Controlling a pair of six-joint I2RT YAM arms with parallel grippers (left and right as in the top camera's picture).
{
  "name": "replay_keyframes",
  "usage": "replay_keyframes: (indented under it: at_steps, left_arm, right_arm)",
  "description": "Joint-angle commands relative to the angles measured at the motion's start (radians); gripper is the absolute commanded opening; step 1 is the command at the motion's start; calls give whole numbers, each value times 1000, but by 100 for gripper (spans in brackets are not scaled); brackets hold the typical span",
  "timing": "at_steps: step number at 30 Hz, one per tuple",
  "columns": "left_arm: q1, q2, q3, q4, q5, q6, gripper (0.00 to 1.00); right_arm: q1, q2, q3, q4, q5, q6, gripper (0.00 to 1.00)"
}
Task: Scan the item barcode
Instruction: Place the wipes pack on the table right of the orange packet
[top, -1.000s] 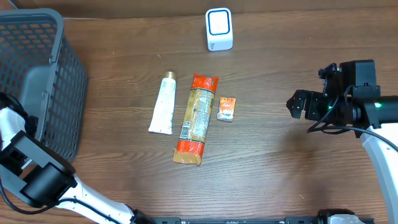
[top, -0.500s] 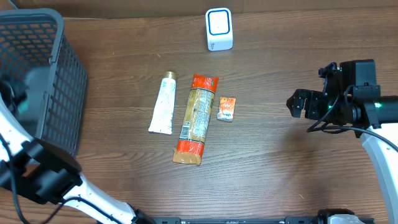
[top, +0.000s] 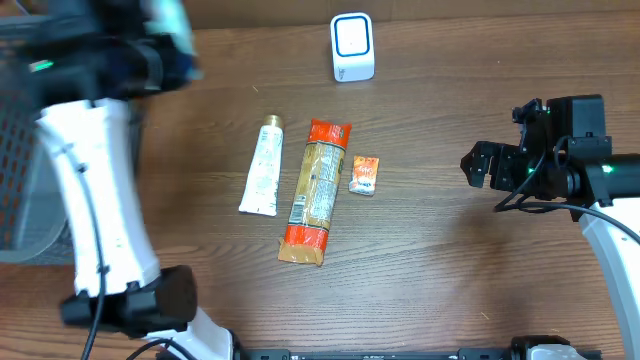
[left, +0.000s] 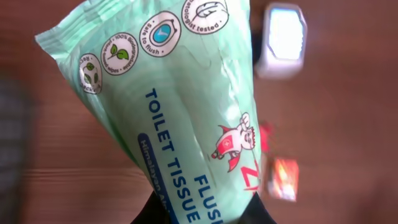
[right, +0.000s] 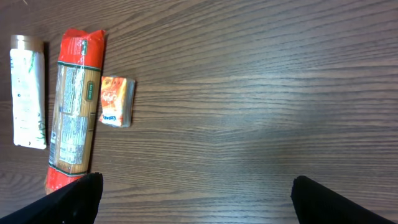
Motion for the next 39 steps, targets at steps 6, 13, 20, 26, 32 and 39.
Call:
replay_keyframes:
  at_steps: [6, 13, 20, 26, 32, 39]
  left_arm:
    - [-451, 50, -472, 239, 19, -53, 4]
    - [-655, 51, -707, 482, -64, -195, 4]
    - [-744, 79, -818, 672, -57, -222, 4]
    - [-771, 122, -859, 820, -21, -289, 4]
    - [-771, 155, -859, 890, 103, -287, 100]
    - [-704, 131, -788, 811, 96, -238, 100]
  right_arm:
    - [-1, -1, 16, 6, 0, -2, 100]
    - [-1, 0, 16, 6, -1, -2, 100]
    - [-1, 17, 16, 5, -1, -1, 100]
    - [-1, 26, 16, 3, -1, -1, 100]
    - [-1, 26, 16, 4, -1, -1, 100]
    - [-1, 26, 16, 10, -31, 0, 100]
